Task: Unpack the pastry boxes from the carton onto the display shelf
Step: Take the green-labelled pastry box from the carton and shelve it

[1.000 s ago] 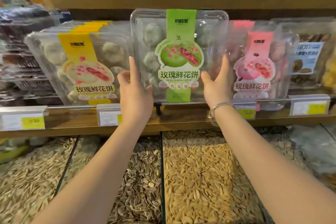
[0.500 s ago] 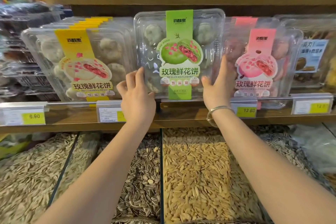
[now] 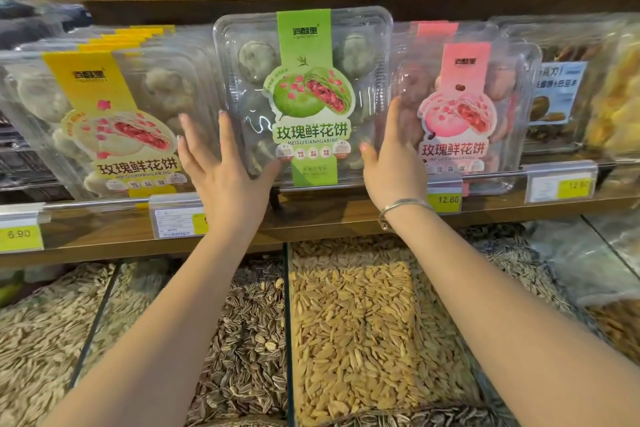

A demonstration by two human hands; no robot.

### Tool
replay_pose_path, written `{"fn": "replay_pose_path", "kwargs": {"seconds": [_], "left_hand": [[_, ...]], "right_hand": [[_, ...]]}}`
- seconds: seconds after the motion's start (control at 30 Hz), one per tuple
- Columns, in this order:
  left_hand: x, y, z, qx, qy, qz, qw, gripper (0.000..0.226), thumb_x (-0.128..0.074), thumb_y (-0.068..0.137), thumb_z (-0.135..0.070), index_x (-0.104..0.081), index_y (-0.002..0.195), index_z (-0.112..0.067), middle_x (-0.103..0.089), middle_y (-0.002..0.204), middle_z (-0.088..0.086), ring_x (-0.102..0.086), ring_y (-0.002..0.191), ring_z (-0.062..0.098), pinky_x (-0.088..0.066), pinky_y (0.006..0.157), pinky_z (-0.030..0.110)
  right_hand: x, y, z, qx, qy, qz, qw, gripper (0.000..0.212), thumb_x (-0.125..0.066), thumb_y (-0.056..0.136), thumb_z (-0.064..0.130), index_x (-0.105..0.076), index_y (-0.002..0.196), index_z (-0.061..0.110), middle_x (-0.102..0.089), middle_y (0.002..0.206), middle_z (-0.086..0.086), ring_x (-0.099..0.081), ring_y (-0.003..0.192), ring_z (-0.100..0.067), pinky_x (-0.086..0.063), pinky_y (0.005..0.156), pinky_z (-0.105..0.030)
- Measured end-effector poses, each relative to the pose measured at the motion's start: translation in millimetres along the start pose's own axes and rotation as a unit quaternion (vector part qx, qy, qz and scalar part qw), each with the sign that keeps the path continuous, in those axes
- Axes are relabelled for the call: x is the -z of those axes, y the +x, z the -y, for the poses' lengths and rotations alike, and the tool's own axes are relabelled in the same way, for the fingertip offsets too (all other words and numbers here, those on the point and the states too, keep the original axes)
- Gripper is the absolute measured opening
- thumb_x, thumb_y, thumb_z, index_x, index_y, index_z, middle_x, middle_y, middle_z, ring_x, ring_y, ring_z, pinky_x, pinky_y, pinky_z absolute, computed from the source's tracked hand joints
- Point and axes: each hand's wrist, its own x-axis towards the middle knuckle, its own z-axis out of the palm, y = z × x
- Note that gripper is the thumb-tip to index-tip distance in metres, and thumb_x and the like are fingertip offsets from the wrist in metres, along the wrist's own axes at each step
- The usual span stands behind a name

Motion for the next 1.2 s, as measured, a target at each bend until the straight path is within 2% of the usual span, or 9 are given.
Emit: {"fn": "replay_pose_path", "kwargs": {"seconds": [0.13, 0.23, 0.4, 0.5, 0.7, 0.83, 0.9, 1.1, 1.2], "left_hand": [[3.4, 9.2, -3.4, 0.012, 0.025, 0.011, 1.000, 0.098, -0.061, 0.078, -0.062, -0.008, 0.152, -0.024, 0.018, 0.157, 0.018, 0.011, 0.144, 0.043, -0.007, 0.115, 0.057], [1.2, 8.5, -6.9, 0.025, 0.036, 0.008, 0.999, 0.100, -0.059, 0.077, -0.064, -0.007, 0.152, -0.022, 0.018, 0.157, 0.019, 0.011, 0.144, 0.042, -0.005, 0.115, 0.054], [0.5, 8.9, -7.6, 0.029, 0.043, 0.005, 0.999, 0.105, -0.064, 0.073, -0.063, -0.010, 0.151, -0.018, 0.017, 0.157, 0.020, 0.011, 0.144, 0.043, -0.004, 0.116, 0.053], [1.2, 8.2, -7.2, 0.030, 0.040, 0.002, 0.999, 0.104, -0.065, 0.073, -0.062, -0.013, 0.151, -0.017, 0.017, 0.157, 0.018, 0.011, 0.144, 0.041, -0.003, 0.116, 0.052], [1.1, 6.8, -6.2, 0.025, 0.028, -0.006, 0.999, 0.100, -0.057, 0.076, -0.066, -0.015, 0.150, -0.014, 0.017, 0.158, 0.016, 0.012, 0.144, 0.039, -0.001, 0.117, 0.051], [-1.0, 6.2, -6.5, 0.021, 0.019, -0.018, 0.999, 0.098, -0.056, 0.077, -0.066, -0.017, 0.149, -0.013, 0.015, 0.158, 0.017, 0.011, 0.144, 0.040, -0.001, 0.117, 0.051], [-1.3, 5.5, -5.6, 0.017, 0.028, -0.018, 0.999, 0.097, -0.058, 0.077, -0.064, -0.019, 0.149, -0.012, 0.013, 0.158, 0.019, 0.010, 0.144, 0.041, -0.002, 0.116, 0.051], [-0.6, 6.2, -0.9, 0.005, 0.069, -0.001, 0.998, 0.095, -0.059, 0.077, -0.064, -0.024, 0.148, -0.011, 0.016, 0.156, 0.021, 0.012, 0.143, 0.043, -0.001, 0.116, 0.053], [-1.4, 5.0, -1.1, 0.000, 0.084, -0.001, 0.996, 0.097, -0.062, 0.076, -0.062, -0.025, 0.148, -0.009, 0.015, 0.156, 0.024, 0.011, 0.143, 0.044, -0.001, 0.115, 0.052]], "right_hand": [[-3.0, -5.8, -4.3, 0.047, -0.012, -0.002, 0.999, 0.075, -0.046, 0.095, 0.022, 0.004, 0.150, 0.015, -0.054, 0.128, -0.021, -0.059, 0.092, -0.038, -0.036, 0.060, -0.033], [-2.8, -7.8, -9.0, 0.066, 0.012, 0.005, 0.998, 0.072, -0.047, 0.092, 0.011, -0.003, 0.150, 0.013, -0.044, 0.140, -0.018, -0.056, 0.100, -0.039, -0.040, 0.068, -0.037], [9.2, 2.9, -18.7, 0.077, 0.062, -0.012, 0.995, 0.058, -0.042, 0.087, 0.000, -0.035, 0.142, 0.015, -0.052, 0.129, -0.011, -0.048, 0.113, -0.032, -0.044, 0.089, -0.042], [16.8, 21.7, -23.8, 0.060, 0.039, -0.042, 0.997, 0.048, -0.046, 0.088, 0.007, -0.049, 0.132, 0.024, -0.042, 0.129, -0.010, -0.037, 0.117, -0.032, -0.039, 0.095, -0.044], [12.8, 16.9, -26.6, 0.011, -0.010, 0.021, 1.000, 0.064, -0.052, 0.090, 0.021, -0.024, 0.141, 0.048, -0.017, 0.147, -0.005, -0.022, 0.127, -0.032, -0.028, 0.103, -0.050], [11.0, 16.0, -32.2, 0.008, -0.058, 0.050, 0.997, 0.072, -0.052, 0.092, 0.027, -0.007, 0.143, 0.050, 0.012, 0.157, -0.003, 0.008, 0.142, -0.039, -0.005, 0.109, -0.065], [9.6, 14.5, -39.6, 0.012, -0.090, 0.034, 0.995, 0.075, -0.051, 0.090, 0.025, -0.004, 0.144, 0.047, 0.016, 0.158, -0.003, 0.015, 0.142, -0.039, 0.000, 0.108, -0.068], [9.5, 13.1, -42.7, -0.035, -0.094, 0.024, 0.995, 0.085, -0.055, 0.083, 0.024, -0.001, 0.147, 0.041, 0.012, 0.158, -0.007, 0.008, 0.142, -0.044, -0.012, 0.110, -0.065], [7.4, 4.8, -28.3, 0.002, -0.061, -0.054, 0.997, 0.073, -0.055, 0.080, 0.016, -0.024, 0.145, 0.029, -0.018, 0.154, -0.011, -0.021, 0.135, -0.041, -0.026, 0.106, -0.052]]}}
